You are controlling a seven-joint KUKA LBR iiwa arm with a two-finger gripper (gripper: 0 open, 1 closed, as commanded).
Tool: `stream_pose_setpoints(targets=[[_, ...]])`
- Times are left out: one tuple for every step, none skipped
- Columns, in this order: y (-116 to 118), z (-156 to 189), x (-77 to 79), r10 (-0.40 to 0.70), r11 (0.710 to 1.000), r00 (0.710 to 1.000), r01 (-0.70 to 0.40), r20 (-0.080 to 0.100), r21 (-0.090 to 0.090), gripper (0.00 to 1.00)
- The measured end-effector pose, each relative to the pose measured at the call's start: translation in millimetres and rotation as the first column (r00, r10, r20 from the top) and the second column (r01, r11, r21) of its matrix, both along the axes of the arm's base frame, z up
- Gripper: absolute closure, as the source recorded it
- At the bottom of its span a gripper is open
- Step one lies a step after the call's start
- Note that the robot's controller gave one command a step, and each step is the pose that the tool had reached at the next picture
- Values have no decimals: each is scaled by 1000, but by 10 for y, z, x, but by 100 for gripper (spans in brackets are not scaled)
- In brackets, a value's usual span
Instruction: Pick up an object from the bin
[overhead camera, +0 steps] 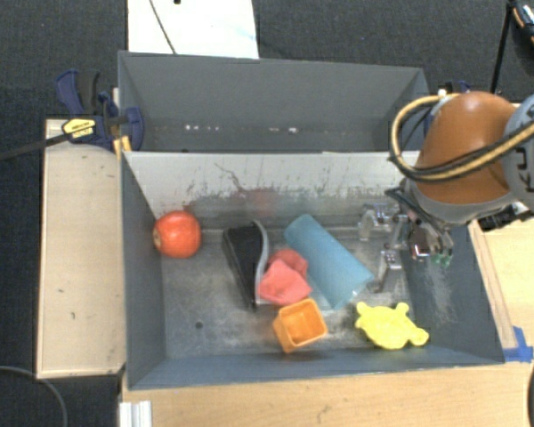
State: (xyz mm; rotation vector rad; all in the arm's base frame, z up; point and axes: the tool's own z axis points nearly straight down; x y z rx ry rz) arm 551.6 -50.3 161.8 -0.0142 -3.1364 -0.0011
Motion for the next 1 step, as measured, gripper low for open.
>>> stream_pose_setpoints(targets=[[0,45,18,1,1000,1000,-1,8,-1,0]])
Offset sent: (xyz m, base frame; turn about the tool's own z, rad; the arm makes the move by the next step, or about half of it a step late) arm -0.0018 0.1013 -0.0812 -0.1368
